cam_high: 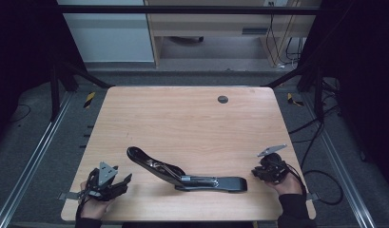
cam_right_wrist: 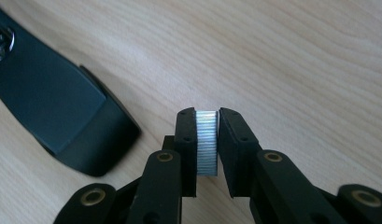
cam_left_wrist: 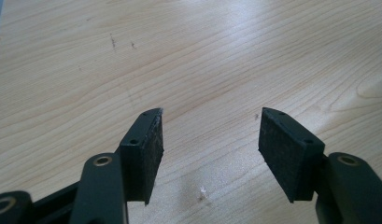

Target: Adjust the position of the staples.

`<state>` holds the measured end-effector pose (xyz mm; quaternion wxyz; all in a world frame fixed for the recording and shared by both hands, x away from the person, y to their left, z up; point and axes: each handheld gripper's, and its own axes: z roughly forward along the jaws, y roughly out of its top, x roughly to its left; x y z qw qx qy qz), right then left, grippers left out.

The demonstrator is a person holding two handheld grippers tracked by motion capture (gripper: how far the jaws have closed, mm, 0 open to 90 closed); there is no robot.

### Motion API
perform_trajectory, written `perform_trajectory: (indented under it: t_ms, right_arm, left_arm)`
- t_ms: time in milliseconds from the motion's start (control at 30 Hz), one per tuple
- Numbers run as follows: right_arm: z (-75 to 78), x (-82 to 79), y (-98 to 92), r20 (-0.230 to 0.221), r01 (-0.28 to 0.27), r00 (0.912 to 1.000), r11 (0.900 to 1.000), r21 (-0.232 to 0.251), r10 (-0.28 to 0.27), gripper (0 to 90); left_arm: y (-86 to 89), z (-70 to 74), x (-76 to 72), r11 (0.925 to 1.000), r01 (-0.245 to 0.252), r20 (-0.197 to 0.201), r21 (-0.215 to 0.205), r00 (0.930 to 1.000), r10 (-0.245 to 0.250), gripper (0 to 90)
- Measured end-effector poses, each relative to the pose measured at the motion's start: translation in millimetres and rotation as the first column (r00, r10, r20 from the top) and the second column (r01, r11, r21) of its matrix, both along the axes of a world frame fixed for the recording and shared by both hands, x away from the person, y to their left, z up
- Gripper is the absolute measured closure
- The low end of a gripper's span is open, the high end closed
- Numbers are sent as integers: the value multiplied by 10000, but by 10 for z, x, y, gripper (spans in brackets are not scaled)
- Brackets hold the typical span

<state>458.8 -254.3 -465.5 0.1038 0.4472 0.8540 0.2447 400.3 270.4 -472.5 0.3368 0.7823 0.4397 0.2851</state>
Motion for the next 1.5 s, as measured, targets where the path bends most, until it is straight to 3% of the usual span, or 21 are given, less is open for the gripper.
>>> perform_trajectory:
  t_ms: [233,467,533,700,800,1033,1333,1500]
  right_arm:
    - [-60,-22,-125,-269,-89,9996,9998,187,94,779]
    - [-84,-23,-129,-197,-171,9997,9999,20,171,776]
    - [-71,-31,-117,-413,-56,9991,10000,55,58,772]
    - [-70,-27,-107,-265,-215,9994,9996,-202,209,720]
    - [12,-42,-74,-241,315,9992,9995,-80,-317,685]
    - [68,-55,-35,-153,806,9966,9967,-132,-808,680]
    - [0,-35,-67,-445,929,9946,9956,-135,-934,690]
    - [-40,-23,-62,-527,611,9966,9974,-394,-631,709]
  left_arm:
    - [-6,-2,-2,10000,49,-45,41,10000,-49,395]
    - [-13,-8,-2,9999,124,-75,105,9999,-123,394]
    - [-14,-10,0,9998,143,-108,113,9998,-142,392]
    - [-8,-14,5,9999,66,-182,112,9998,-64,394]
    - [3,-12,8,9999,-36,-233,144,9997,39,394]
    - [24,-15,16,9997,-208,-345,86,9992,211,389]
    - [14,-24,20,9999,-111,-398,110,9991,116,387]
    - [12,-26,21,9999,-88,-427,133,9990,94,387]
